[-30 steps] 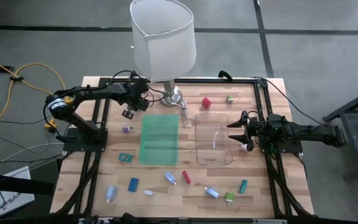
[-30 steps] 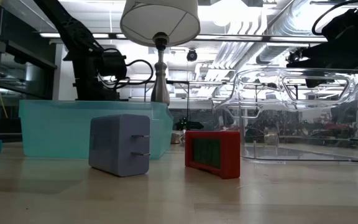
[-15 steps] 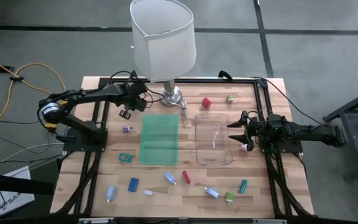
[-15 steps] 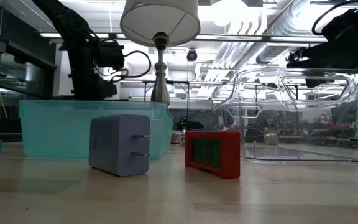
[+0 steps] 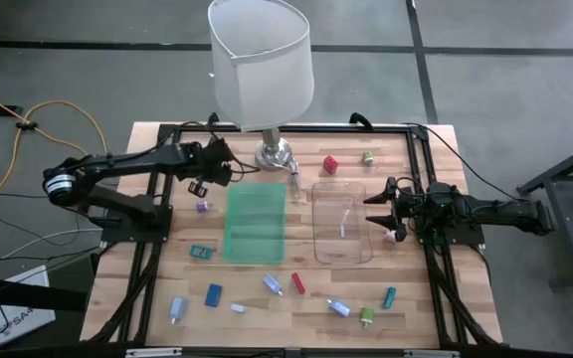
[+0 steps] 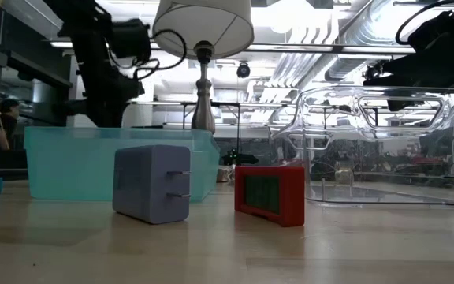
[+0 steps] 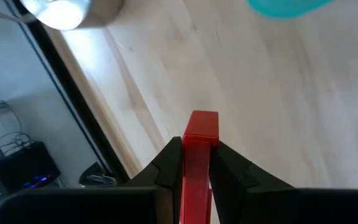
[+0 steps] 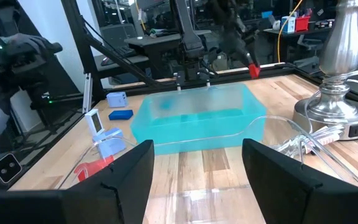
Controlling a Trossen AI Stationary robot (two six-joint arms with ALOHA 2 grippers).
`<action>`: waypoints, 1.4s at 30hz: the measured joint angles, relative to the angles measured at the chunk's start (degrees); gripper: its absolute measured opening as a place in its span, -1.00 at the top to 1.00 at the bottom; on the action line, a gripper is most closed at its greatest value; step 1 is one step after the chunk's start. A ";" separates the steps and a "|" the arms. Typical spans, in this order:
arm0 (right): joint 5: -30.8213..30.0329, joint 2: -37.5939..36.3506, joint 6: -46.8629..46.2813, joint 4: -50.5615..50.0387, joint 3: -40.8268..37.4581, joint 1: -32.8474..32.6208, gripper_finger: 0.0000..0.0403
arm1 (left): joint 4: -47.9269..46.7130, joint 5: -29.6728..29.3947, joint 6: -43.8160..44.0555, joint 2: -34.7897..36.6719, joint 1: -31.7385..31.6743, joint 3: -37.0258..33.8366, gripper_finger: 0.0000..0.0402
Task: Pick & Place Office items
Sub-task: Put the top red digital clock into the green bin
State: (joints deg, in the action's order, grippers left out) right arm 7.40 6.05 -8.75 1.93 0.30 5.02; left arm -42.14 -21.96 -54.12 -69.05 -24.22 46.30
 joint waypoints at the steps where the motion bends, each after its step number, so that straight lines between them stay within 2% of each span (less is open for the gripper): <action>1: 0.00 0.01 0.00 0.00 0.00 0.01 -0.15 | -0.17 -0.37 1.11 0.61 1.02 0.00 0.74; 11: 0.00 0.00 0.00 0.00 0.01 -0.01 -0.15 | 0.08 -2.50 13.89 4.90 9.21 0.32 0.74; 20: 0.00 0.01 0.00 0.00 0.02 0.00 -0.15 | -0.11 -3.88 24.30 4.09 17.51 4.88 0.74; 27: 0.01 -0.01 0.00 0.00 0.02 0.01 -0.15 | -0.31 -3.84 37.81 -0.17 22.69 7.06 0.74; 33: 0.00 0.00 0.00 0.00 0.00 0.00 -0.15 | 0.24 -3.60 46.83 -7.04 23.65 9.92 0.74; 42: 0.00 0.01 0.00 0.00 0.02 0.01 -0.15 | 0.34 -2.97 48.49 -16.16 23.26 13.68 0.74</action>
State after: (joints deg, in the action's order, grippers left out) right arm 7.40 6.06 -8.75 1.93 0.31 5.03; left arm -41.81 -24.93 -5.63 -85.21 -0.96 59.99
